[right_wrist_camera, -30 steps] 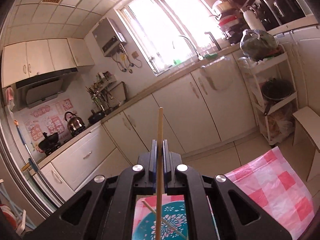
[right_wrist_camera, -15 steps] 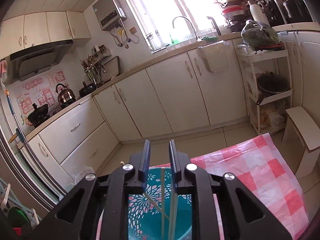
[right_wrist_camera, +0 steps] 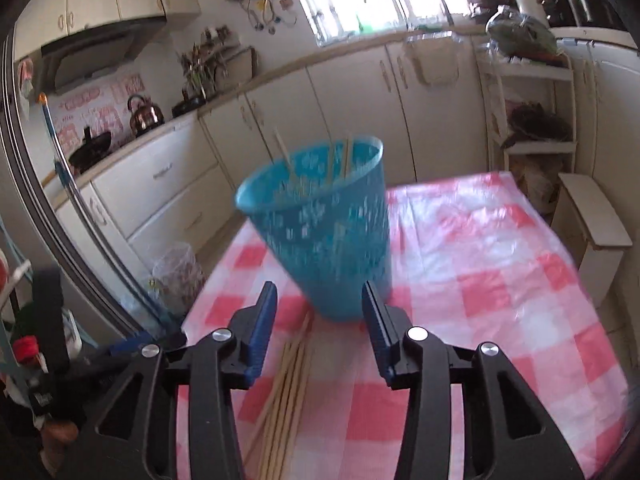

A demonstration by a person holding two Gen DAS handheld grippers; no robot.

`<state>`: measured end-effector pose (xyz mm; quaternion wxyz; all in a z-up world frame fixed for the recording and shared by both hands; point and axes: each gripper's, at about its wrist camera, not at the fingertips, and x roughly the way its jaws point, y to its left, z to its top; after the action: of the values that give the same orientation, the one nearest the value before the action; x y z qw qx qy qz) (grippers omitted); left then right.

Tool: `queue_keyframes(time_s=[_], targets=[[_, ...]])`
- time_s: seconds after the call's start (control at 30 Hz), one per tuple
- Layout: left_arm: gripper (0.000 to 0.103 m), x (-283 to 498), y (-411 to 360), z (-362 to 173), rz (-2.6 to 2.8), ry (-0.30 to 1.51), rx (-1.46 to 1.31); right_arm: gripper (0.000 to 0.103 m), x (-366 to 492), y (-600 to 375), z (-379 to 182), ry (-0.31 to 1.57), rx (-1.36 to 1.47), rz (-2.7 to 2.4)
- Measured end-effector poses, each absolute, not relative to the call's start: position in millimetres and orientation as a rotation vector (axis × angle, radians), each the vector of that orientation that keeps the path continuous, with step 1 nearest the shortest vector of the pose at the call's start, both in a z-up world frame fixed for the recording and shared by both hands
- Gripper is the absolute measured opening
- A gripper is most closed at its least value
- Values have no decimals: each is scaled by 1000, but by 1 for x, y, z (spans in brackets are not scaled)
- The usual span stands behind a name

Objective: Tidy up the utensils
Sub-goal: 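Close the left tool on a chopstick from the pile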

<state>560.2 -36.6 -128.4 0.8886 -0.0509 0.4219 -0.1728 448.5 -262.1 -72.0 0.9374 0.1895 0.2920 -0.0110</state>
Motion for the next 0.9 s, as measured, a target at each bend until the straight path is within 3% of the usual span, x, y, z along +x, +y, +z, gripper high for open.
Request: queue_keyframes(time_s=[0.17,0.27,0.6,0.9], targets=[[89,554,-39,-132,-368,896,-81,25,472,-237,-117,790,348,36],[89,552,-40,-135,-371,905,-71,19,482,-231,-126,831,333,38],[89,550,-65,-142,-414,942,-13,17,492,-215,-150,880,277,62],[89,566,-135,-157,-437,969,153,12,482,-241,-151,900,276,-40]])
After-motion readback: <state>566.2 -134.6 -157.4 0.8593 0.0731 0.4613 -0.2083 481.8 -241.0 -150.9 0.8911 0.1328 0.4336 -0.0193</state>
